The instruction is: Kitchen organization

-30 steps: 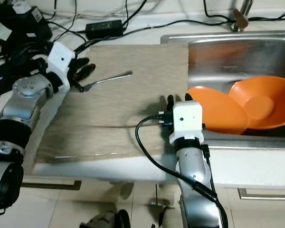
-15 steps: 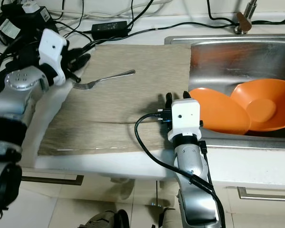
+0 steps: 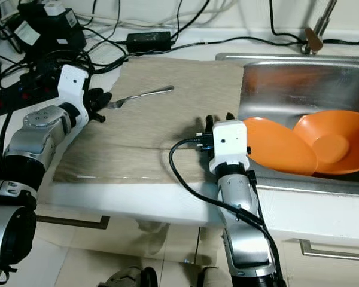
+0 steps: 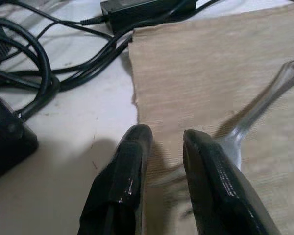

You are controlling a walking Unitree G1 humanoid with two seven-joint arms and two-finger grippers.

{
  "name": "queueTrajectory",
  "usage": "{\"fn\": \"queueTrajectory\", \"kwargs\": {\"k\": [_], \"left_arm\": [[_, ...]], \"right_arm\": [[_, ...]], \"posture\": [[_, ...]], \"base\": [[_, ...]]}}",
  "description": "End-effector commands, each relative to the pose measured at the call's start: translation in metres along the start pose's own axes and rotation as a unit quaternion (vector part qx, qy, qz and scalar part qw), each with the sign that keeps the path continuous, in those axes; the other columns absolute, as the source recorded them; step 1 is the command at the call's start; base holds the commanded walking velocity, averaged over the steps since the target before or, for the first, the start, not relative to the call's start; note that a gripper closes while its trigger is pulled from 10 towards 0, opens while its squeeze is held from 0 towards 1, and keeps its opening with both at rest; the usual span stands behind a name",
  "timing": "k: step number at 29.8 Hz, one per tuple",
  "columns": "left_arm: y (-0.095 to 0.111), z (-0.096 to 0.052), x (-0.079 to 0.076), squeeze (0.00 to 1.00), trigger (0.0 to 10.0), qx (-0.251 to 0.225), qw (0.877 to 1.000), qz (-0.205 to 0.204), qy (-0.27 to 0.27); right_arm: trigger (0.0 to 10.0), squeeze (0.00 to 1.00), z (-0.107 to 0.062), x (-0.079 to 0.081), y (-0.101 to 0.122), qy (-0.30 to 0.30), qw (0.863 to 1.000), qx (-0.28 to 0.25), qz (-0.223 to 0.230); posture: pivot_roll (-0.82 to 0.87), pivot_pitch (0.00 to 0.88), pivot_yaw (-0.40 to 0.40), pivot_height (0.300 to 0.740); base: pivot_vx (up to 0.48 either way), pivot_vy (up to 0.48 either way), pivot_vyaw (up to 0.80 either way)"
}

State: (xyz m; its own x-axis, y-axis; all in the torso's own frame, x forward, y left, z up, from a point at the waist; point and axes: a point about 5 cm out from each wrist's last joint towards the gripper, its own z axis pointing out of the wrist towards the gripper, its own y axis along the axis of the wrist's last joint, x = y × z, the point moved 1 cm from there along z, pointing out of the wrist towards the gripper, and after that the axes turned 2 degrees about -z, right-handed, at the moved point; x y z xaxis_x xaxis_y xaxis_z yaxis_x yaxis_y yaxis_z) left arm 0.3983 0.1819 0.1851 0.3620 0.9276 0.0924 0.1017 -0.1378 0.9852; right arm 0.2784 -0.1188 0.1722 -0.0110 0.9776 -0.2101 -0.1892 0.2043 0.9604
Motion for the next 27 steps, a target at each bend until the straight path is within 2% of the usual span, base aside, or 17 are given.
{"fn": "queueTrajectory", "kwargs": {"k": [1, 11, 16, 18, 22, 27], "left_arm": [[-0.002, -0.003, -0.003, 0.0, 10.0, 0.003, 1.0, 0.002, -0.01], [0.009, -0.016, -0.013, 0.0, 10.0, -0.019, 0.999, 0.002, -0.03], [0.019, -0.03, -0.03, 0.0, 10.0, -0.038, 0.997, 0.005, -0.063], [0.026, -0.031, -0.032, 0.0, 10.0, -0.047, 0.997, 0.007, -0.062], [0.039, -0.022, -0.023, 0.0, 10.0, -0.063, 0.997, 0.016, -0.031], [0.042, -0.002, -0.011, 0.0, 10.0, -0.061, 0.997, 0.036, 0.005]], "right_arm": [[10.0, 0.0, 0.001, 0.001, -0.003, 0.005, 1.0, 0.001, 0.006], [10.0, 0.0, 0.004, 0.006, -0.005, 0.015, 1.0, 0.002, 0.011], [10.0, 0.0, 0.002, 0.007, -0.008, 0.016, 1.0, 0.006, 0.011], [10.0, 0.0, 0.003, 0.007, -0.008, 0.017, 1.0, 0.006, 0.012], [10.0, 0.0, 0.004, 0.009, -0.008, 0.019, 1.0, 0.006, 0.013], [10.0, 0.0, 0.004, 0.011, -0.008, 0.022, 1.0, 0.004, 0.013]], "posture": [[-0.01, 0.054, 0.071, 0.74], [0.0, 0.059, 0.07, 0.74], [0.0, 0.062, 0.072, 0.74], [0.01, 0.061, 0.071, 0.74], [0.01, 0.06, 0.07, 0.74], [0.0, 0.058, 0.068, 0.74]], "base": [[0.0, 0.0, 0.0], [0.0, 0.0, 0.0], [0.0, 0.0, 0.0], [0.0, 0.0, 0.0], [0.0, 0.0, 0.0], [0.0, 0.0, 0.0]]}}
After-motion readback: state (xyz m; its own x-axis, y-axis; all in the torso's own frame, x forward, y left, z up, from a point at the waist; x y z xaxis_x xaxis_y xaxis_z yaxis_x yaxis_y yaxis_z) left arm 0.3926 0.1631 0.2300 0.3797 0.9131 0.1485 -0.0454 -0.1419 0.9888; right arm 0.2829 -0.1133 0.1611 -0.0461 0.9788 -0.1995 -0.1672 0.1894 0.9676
